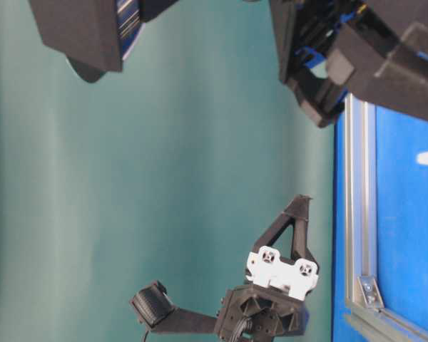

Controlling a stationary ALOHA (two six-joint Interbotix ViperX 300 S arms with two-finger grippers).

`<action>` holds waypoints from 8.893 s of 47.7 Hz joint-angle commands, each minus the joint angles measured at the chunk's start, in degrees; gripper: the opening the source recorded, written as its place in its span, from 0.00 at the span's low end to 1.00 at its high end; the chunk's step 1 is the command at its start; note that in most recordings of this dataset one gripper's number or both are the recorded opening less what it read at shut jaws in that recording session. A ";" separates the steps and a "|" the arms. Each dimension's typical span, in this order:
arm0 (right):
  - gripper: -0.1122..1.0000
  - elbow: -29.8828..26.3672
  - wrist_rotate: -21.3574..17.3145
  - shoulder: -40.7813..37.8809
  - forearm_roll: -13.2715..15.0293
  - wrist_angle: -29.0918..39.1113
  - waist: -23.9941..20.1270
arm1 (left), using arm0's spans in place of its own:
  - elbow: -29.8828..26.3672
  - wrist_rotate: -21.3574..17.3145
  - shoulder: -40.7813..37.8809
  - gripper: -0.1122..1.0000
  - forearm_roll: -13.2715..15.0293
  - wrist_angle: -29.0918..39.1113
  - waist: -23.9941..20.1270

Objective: Insert the wire through the string loop located in the center.
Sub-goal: 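Lower the right gripper and close it on the cable behind the USB plug, then lift the cable and carry it to the right of the white zip-tie loop, then push the USB plug leftward through the white zip-tie loop with the right gripper, then move the open left gripper to the plug emerging left of the loop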

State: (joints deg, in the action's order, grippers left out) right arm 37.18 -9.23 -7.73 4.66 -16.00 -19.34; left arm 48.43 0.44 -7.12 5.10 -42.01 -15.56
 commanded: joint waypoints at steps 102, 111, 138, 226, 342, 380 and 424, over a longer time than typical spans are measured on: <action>0.08 12.92 -0.09 12.13 -3.34 0.00 0.00 | -0.44 0.26 1.76 0.10 -0.18 -0.26 0.09; 0.08 18.54 -0.09 16.70 -5.54 -0.09 0.00 | -0.44 0.35 1.76 0.10 -0.18 -0.18 0.09; 0.08 20.65 0.09 15.73 -5.80 -2.90 5.45 | -0.35 0.35 1.85 0.10 -0.18 -0.18 0.44; 0.08 22.59 0.09 14.24 -5.80 -6.59 14.50 | -0.35 0.35 2.29 0.10 -0.26 -0.18 0.44; 0.08 8.09 0.18 2.20 -5.80 -6.68 14.24 | -0.35 0.35 2.46 0.10 -0.35 -0.18 0.79; 0.08 8.09 0.18 2.20 -5.80 -6.68 14.15 | 7.29 5.19 8.61 0.10 -0.26 3.08 20.04; 0.08 8.26 0.26 2.20 -5.80 -6.42 13.71 | 5.89 7.82 9.40 0.10 -0.88 8.96 26.10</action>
State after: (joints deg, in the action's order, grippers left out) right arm 46.05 -9.05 -6.15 -1.05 -22.06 -5.54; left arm 55.37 8.35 1.41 4.57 -32.70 10.11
